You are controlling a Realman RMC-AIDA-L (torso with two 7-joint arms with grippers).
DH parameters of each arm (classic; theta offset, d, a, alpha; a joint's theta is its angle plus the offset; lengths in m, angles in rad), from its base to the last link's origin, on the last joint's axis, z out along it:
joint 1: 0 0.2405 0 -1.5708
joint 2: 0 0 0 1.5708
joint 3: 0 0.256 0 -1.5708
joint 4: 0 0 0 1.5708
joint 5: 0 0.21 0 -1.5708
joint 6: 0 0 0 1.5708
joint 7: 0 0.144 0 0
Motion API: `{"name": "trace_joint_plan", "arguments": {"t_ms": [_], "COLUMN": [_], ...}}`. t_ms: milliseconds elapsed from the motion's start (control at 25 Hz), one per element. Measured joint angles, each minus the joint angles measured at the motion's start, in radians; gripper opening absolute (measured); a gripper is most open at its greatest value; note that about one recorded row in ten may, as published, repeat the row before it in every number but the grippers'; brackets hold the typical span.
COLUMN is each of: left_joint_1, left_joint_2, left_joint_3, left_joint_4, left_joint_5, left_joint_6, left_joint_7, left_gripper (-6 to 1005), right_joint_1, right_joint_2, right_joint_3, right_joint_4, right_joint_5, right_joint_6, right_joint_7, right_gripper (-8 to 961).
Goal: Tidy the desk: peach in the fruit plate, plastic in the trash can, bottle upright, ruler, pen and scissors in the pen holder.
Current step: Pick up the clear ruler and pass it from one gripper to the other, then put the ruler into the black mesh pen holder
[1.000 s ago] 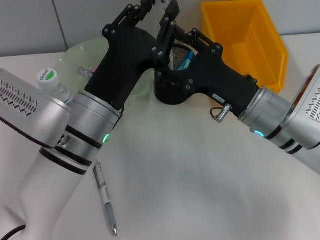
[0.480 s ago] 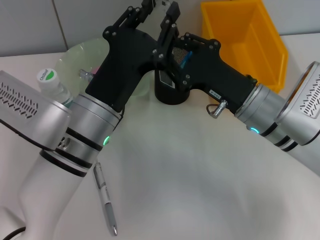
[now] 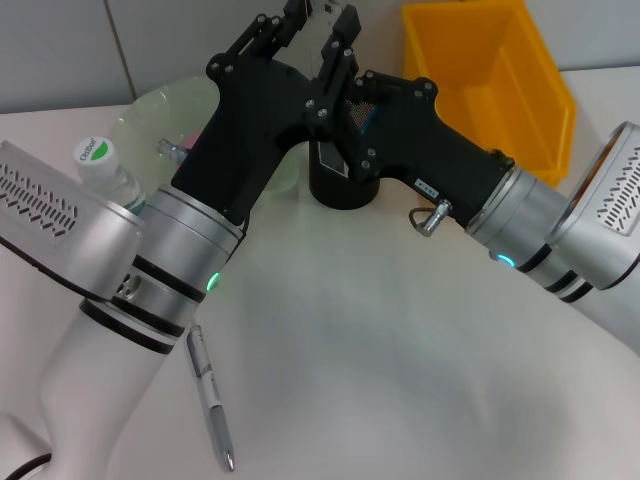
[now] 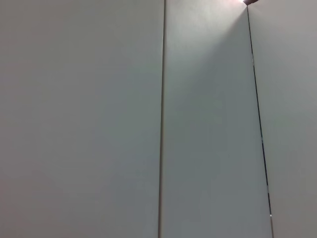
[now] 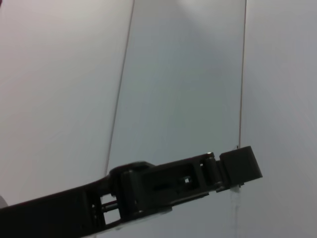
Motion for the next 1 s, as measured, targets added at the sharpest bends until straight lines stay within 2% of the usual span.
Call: {"name": "trace_joint_plan", "arguments": {"t_ms": [600, 1000], "left_joint_1": [-0.004, -0.008], "left_joint_2": [0.0, -0.001], "left_joint_3": [-0.001, 0.0], "left_joint_4": [-0.006, -0.009], "left_joint_5": [0.0, 0.002], "left_joint_6": [0.0, -0.002], "left_joint_7": [-0.001, -0.013], "left_gripper": [427, 430], "right_joint_1": [0.006, 0.006], "right_joint_2": [0.0, 0.0], "right_joint_3": [0.002, 0.001], "right_joint_4": [0.003, 0.003], "right_joint_5": [0.002, 0.002], "right_joint_6": [0.018, 0.02], "right_joint_7": [0.009, 0.01], "right_gripper": [17, 6]}}
